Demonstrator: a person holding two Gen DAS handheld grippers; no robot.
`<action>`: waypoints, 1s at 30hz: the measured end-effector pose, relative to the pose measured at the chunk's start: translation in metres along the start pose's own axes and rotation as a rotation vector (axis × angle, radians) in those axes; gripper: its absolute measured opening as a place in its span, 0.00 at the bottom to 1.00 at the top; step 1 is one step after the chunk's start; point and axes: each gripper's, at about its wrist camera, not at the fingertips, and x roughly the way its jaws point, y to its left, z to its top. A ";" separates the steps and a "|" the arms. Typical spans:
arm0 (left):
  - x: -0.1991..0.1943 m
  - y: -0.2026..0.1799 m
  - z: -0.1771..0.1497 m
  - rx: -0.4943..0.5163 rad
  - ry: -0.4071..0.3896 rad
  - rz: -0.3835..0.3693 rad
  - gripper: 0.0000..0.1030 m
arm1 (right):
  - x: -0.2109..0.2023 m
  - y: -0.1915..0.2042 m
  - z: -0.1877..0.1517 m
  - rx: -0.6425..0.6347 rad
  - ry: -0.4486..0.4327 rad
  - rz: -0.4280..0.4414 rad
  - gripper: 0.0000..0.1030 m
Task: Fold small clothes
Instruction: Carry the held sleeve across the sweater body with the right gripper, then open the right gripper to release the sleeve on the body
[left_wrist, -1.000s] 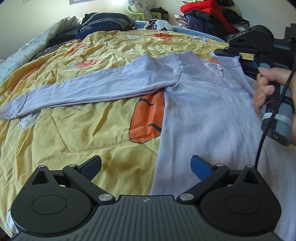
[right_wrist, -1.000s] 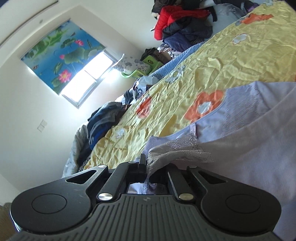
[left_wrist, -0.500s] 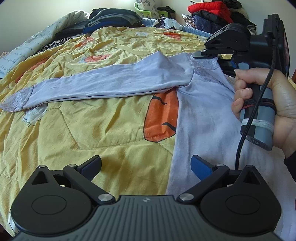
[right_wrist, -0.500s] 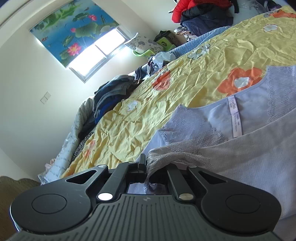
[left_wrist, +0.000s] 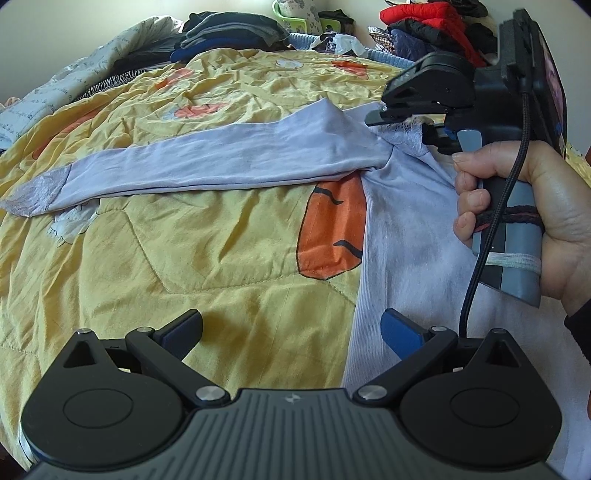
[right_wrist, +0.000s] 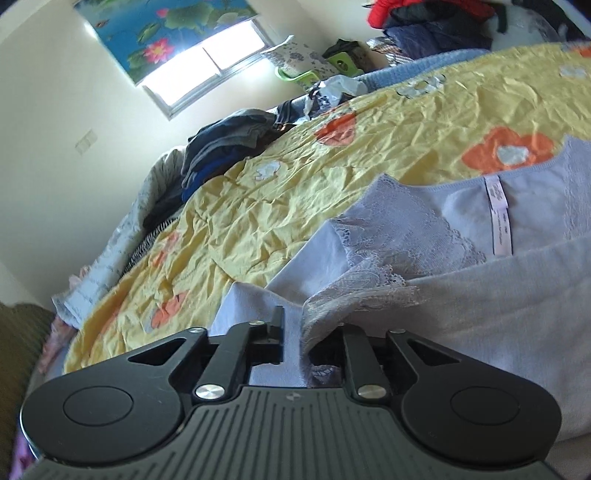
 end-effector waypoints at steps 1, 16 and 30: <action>0.000 0.000 -0.001 0.000 0.000 0.001 1.00 | 0.000 0.005 0.000 -0.032 0.004 -0.008 0.25; 0.000 0.000 -0.002 -0.004 0.008 -0.003 1.00 | -0.004 0.033 0.007 -0.095 0.065 0.159 0.39; -0.004 0.012 0.003 -0.036 -0.013 0.034 1.00 | -0.015 0.013 -0.010 -0.004 0.089 0.134 0.47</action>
